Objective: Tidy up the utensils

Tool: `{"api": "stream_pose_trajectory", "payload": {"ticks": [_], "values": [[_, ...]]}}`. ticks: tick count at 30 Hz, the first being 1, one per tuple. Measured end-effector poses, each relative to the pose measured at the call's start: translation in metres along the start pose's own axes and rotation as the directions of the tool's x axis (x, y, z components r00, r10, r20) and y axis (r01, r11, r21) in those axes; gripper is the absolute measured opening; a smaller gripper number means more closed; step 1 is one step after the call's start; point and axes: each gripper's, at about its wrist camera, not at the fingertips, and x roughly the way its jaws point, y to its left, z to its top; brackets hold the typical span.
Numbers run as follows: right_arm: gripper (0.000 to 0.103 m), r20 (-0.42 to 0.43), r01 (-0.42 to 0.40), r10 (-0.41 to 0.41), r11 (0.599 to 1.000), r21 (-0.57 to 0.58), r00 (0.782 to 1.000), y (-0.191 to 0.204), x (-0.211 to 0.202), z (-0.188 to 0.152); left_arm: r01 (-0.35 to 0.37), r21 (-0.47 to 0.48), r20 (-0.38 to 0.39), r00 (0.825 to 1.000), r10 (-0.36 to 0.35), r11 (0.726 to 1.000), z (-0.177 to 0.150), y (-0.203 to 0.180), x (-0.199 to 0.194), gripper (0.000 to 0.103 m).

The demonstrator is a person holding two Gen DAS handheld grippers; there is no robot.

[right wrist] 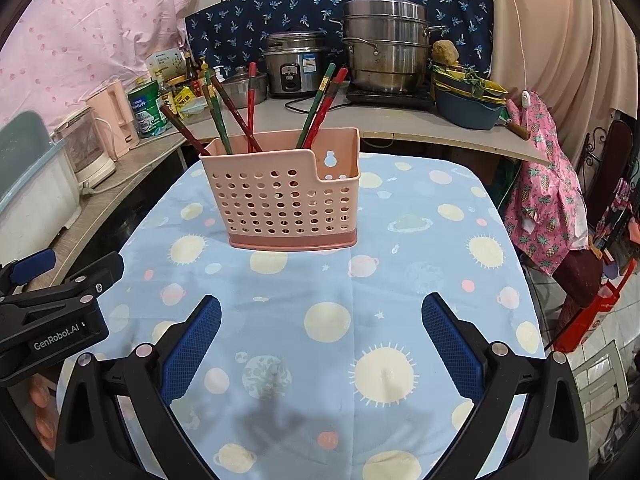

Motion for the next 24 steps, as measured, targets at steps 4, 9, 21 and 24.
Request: {"api": "stream_pose_trajectory", "payload": {"ticks": [4,9,21,24], "values": [[0.097,0.000,0.001,-0.001,1.000,-0.001,1.000,0.000,0.002,0.002,0.002,0.005,0.002,1.000,-0.002,1.000,0.003,-0.002,0.003,0.096],[0.097,-0.001,0.004,-0.004,1.000,-0.003,1.000,0.000,0.007,0.007,0.011,-0.002,-0.006,1.000,-0.011,1.000,0.005,-0.004,0.008,0.096],[0.097,-0.003,0.009,-0.009,1.000,0.001,1.000,-0.002,0.015,0.013,0.014,-0.022,-0.025,1.000,-0.014,1.000,0.010,-0.002,0.020,0.096],[0.097,-0.005,0.008,-0.008,1.000,0.001,1.000,-0.003,0.017,0.013,0.013,-0.038,-0.037,0.999,-0.015,0.999,0.010,0.001,0.024,0.096]]}}
